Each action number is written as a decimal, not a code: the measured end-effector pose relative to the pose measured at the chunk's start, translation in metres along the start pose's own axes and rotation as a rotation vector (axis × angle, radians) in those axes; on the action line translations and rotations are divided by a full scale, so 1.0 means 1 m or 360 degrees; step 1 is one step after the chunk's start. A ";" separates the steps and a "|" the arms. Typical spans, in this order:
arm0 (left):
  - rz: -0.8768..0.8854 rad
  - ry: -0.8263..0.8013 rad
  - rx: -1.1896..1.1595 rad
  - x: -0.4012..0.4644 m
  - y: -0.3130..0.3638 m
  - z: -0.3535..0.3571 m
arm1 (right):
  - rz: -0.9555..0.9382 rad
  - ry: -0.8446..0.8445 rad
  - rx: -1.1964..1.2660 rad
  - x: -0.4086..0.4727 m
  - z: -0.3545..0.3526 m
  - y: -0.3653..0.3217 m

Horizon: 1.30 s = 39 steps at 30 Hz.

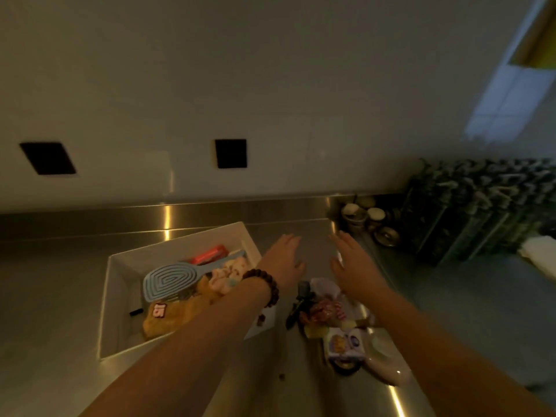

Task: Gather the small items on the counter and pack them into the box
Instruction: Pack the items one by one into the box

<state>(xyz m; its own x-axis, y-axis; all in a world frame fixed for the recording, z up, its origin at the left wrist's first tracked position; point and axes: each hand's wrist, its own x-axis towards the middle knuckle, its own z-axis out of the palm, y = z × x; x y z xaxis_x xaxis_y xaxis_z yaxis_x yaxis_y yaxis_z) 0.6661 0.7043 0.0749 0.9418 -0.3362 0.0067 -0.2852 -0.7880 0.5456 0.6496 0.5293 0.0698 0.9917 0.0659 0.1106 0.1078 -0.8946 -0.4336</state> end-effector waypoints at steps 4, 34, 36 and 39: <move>0.0000 -0.0033 -0.0058 0.025 0.042 0.040 | 0.0165 0.0017 0.0092 -0.005 -0.023 0.064; -0.0912 0.0521 -0.0689 0.126 0.079 0.186 | -0.0062 -0.0655 0.0913 0.080 0.032 0.187; -0.0891 0.0572 -0.0691 0.124 0.078 0.175 | -0.0081 -0.0663 0.0991 0.083 0.029 0.179; -0.0834 0.0720 -0.0653 0.117 0.079 0.147 | -0.0185 -0.0680 0.1090 0.092 0.014 0.156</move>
<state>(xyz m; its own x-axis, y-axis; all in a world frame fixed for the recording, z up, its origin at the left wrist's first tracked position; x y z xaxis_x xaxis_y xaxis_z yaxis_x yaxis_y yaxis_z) 0.7279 0.5263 -0.0043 0.9410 0.3356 -0.0446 0.2193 -0.5036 0.8356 0.7584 0.4018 -0.0003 0.8978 0.4284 -0.1025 0.0934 -0.4124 -0.9062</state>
